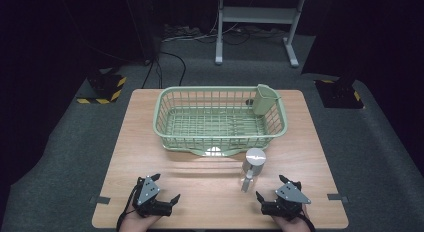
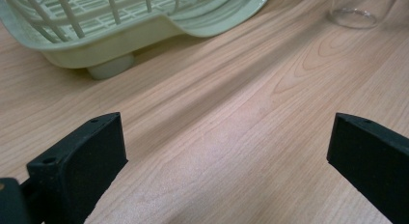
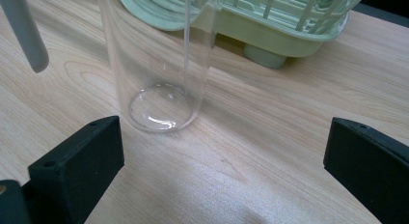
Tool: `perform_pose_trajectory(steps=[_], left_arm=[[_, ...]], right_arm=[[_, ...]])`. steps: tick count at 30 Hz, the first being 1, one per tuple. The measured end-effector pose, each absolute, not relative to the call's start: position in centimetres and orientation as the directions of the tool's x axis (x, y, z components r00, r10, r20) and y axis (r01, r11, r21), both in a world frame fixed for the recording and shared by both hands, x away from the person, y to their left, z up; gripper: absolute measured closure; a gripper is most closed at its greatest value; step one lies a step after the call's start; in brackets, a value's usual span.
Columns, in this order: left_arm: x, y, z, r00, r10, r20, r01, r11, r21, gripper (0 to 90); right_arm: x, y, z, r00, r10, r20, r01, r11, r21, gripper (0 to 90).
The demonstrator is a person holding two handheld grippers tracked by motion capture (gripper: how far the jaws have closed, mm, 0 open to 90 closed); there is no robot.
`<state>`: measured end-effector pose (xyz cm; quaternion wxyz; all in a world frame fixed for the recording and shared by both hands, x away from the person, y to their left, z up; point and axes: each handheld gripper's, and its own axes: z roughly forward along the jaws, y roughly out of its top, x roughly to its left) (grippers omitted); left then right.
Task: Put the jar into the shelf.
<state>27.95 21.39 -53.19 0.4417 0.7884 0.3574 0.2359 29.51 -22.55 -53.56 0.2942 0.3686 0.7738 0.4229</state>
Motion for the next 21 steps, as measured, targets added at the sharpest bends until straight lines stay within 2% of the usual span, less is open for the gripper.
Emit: perform_pose_trajectory(steps=[9,12,14,21], left_arm=[[27.8,21.4,-53.6,0.634,0.771,0.061,0.353,-0.358,0.864,0.3],[27.5,21.1,-53.7,0.631,0.769,0.106,0.327,-0.388,0.862,0.3],[27.3,20.5,-53.9,0.637,0.753,0.163,0.315,-0.448,0.837,0.3],[27.0,20.0,-54.0,0.67,0.713,0.208,0.281,-0.502,0.818,0.3]], right_arm=[[29.6,-22.7,-53.5,-0.555,0.82,-0.137,0.316,0.36,0.878,0.2],[29.6,-22.7,-53.5,-0.551,0.824,-0.135,0.315,0.355,0.88,0.1],[29.6,-22.7,-53.5,-0.554,0.824,-0.121,0.321,0.345,0.882,0.1],[29.3,-22.6,-52.0,-0.561,0.821,-0.109,0.302,0.325,0.896,0.1]])
